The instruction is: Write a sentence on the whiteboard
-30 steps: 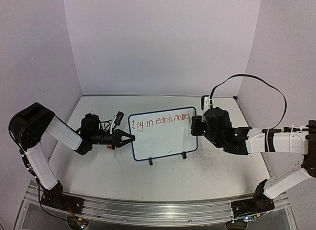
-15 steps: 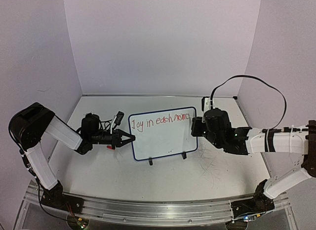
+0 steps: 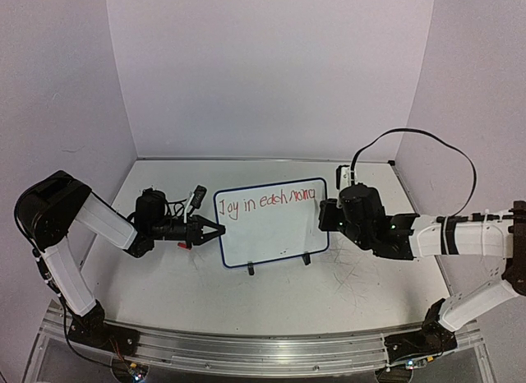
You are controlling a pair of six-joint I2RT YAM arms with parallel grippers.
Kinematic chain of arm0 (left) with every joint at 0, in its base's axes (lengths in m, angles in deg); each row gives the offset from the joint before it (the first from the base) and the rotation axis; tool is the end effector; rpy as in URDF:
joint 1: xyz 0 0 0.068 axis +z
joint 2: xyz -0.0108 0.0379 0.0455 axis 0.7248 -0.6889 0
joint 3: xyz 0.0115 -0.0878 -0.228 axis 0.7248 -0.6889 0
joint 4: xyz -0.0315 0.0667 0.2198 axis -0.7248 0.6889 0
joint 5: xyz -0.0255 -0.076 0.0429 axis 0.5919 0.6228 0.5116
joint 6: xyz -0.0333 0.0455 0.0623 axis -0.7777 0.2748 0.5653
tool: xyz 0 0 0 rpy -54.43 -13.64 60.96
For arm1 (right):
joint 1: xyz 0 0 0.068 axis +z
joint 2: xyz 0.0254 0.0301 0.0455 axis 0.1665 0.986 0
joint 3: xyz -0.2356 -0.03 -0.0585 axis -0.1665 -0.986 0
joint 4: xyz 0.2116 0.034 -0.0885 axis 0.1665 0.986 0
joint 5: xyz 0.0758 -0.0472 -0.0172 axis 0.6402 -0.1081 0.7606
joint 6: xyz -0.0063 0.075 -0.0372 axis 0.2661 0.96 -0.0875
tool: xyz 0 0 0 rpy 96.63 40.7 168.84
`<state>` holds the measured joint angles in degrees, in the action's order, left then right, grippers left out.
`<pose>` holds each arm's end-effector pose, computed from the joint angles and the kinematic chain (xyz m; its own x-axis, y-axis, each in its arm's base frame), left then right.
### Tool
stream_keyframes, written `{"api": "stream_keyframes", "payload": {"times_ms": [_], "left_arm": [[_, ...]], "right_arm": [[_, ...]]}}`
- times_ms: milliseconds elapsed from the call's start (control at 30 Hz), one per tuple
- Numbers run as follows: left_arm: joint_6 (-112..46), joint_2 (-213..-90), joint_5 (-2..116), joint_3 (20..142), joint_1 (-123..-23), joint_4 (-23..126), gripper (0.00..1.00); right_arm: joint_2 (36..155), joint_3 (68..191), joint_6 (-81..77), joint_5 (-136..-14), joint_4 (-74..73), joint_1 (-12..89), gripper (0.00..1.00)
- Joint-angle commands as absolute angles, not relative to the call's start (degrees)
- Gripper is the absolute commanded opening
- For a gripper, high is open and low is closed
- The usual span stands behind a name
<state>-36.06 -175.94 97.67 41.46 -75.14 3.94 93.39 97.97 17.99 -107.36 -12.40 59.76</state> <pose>0.2493 -0.1995 0.1347 -0.4919 0.0833 -0.8667 0.8499 0.2623 -0.4571 0.2248 0.2207 0.2159 -0.4295 0.1240 -0.8945 -0.2826 0.9223 0.2636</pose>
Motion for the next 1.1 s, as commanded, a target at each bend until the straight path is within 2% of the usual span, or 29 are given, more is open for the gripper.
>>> {"api": "stream_keyframes", "payload": {"times_ms": [0,1067], "left_arm": [[-32.5,-175.8,94.0,42.1,-75.5,8.1,0.0],[-32.2,-175.7,93.7,42.1,-75.5,8.7,0.0]], "right_arm": [[92.5,97.6,18.9,-107.1,-11.0,59.9,0.0],[95.0,103.4,14.0,-112.5,-14.7,59.8,0.0]]}}
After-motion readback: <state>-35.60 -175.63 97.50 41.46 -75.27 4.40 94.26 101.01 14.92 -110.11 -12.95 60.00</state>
